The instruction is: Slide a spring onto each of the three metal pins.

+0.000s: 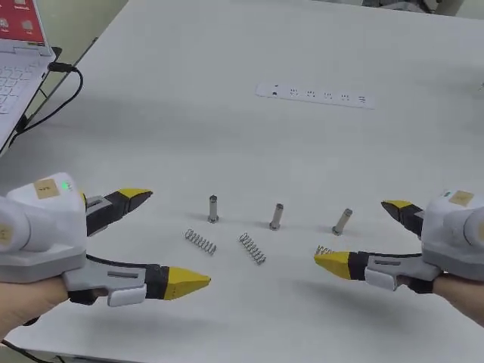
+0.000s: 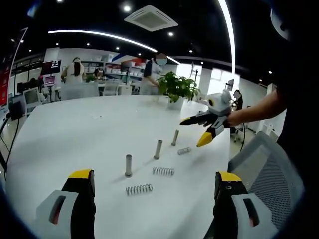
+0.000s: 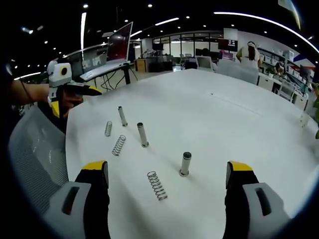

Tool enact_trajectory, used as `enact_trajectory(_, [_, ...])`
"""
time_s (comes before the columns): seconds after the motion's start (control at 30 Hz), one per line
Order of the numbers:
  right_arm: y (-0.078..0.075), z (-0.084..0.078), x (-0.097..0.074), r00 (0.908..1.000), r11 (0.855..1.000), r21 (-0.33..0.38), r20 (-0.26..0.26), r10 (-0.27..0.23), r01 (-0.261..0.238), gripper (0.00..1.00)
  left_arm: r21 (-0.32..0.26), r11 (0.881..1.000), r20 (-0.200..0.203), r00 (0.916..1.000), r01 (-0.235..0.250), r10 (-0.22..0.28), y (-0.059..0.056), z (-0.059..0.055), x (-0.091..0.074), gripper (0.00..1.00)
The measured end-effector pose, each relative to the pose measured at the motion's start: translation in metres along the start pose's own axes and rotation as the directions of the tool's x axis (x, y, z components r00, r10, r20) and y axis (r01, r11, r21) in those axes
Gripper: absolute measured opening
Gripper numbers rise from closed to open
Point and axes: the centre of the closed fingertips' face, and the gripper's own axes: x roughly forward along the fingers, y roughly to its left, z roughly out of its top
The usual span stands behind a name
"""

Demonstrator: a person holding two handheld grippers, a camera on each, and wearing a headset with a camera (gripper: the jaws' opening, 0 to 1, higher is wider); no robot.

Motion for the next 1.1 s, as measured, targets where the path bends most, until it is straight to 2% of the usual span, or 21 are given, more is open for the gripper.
enact_trajectory(0.1, [0.001,-0.002,-0.003,1.0000,1.000,-0.002,-0.003,-0.005,0.005,0.99,0.000,1.000,0.000,1.0000,0.000,0.000,0.000,0.000,0.000,0.98])
enact_trajectory(0.33, [0.003,-0.013,-0.010,0.9991,1.000,0.012,-0.043,0.000,0.000,0.80,0.001,1.000,0.000,1.0000,-0.002,0.002,0.000,0.000,-0.002,0.98])
enact_trajectory(0.47, [0.004,-0.018,-0.011,0.9981,1.000,0.015,-0.061,-0.001,0.002,0.75,0.000,1.000,0.002,1.0000,-0.004,0.004,0.000,0.000,-0.002,0.98])
enact_trajectory(0.8, [0.014,-0.027,-0.008,0.9937,0.999,0.008,-0.105,0.040,-0.039,0.58,-0.001,1.000,0.002,1.0000,-0.007,0.007,0.000,0.000,-0.004,0.98])
enact_trajectory(1.1, [0.019,-0.037,-0.005,0.9855,0.997,0.005,-0.154,0.072,-0.072,0.42,-0.002,1.000,0.001,1.0000,-0.008,0.008,0.000,-0.001,-0.005,0.98])
